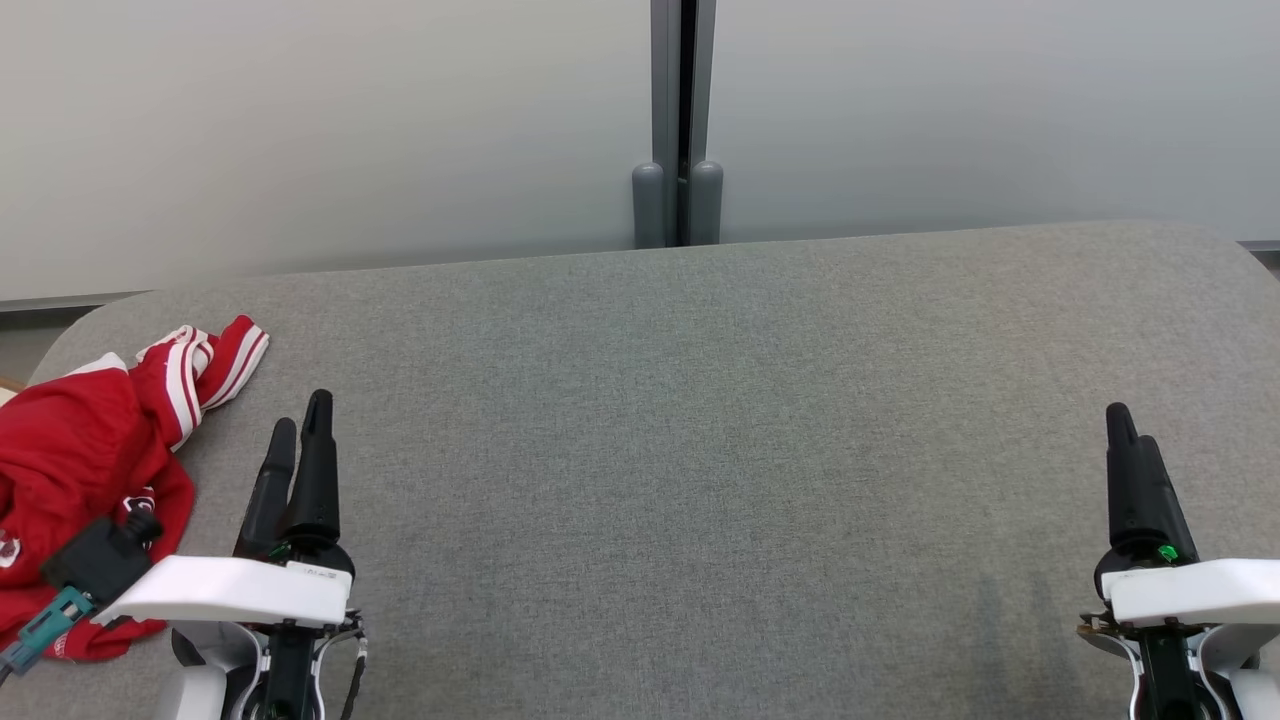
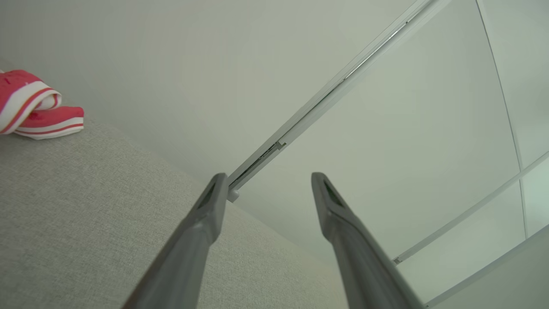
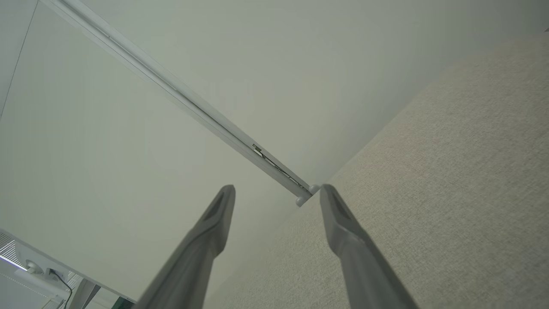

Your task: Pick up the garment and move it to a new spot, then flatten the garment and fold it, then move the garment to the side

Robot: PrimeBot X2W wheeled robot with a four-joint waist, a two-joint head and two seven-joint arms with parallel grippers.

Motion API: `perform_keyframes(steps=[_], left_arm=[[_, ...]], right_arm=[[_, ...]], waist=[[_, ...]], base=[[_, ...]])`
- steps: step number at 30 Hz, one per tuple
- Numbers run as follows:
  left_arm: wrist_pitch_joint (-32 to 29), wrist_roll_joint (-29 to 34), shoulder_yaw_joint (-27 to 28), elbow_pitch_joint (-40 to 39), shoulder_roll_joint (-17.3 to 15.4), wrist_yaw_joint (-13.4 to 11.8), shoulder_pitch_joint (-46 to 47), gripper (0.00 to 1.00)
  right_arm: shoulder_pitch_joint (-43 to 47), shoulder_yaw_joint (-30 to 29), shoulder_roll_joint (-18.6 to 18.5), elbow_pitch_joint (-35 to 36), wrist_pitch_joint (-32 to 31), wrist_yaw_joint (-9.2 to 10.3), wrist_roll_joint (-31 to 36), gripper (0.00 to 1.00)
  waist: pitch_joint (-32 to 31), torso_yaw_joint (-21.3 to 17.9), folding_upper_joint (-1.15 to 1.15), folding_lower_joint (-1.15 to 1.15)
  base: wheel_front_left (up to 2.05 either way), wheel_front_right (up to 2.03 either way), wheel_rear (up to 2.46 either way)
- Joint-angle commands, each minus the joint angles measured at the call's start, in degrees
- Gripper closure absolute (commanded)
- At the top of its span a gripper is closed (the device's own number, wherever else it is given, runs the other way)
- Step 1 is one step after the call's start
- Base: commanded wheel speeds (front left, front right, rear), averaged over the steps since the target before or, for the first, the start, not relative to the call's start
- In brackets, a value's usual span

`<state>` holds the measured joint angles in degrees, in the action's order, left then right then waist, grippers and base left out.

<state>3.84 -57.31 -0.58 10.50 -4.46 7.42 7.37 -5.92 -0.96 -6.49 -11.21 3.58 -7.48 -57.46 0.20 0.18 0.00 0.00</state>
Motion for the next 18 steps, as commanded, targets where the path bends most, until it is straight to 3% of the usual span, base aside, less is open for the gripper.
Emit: perform_keyframes(steps=[1,18], left_arm=[[0.64,2.74,-0.30,-0.95,-0.58,0.07,1.72,0.00],[3.44,16.82,-2.08,0.53,-1.18,-0.36,1.54,0.00]], right_arm=[[-1.44,0.31,-0.58,1.10,0.75,-0.01,2.29,0.00],[-1.22,2.09,-1.56,1.33,2.38,-0.01,18.68,0.00]], waist=[[-0.02,0.00,0.00,0.00],[-0.11,0.07,0.00,0.00]], base=[[0.00,0.00,0.00],[0.00,0.00,0.00]])
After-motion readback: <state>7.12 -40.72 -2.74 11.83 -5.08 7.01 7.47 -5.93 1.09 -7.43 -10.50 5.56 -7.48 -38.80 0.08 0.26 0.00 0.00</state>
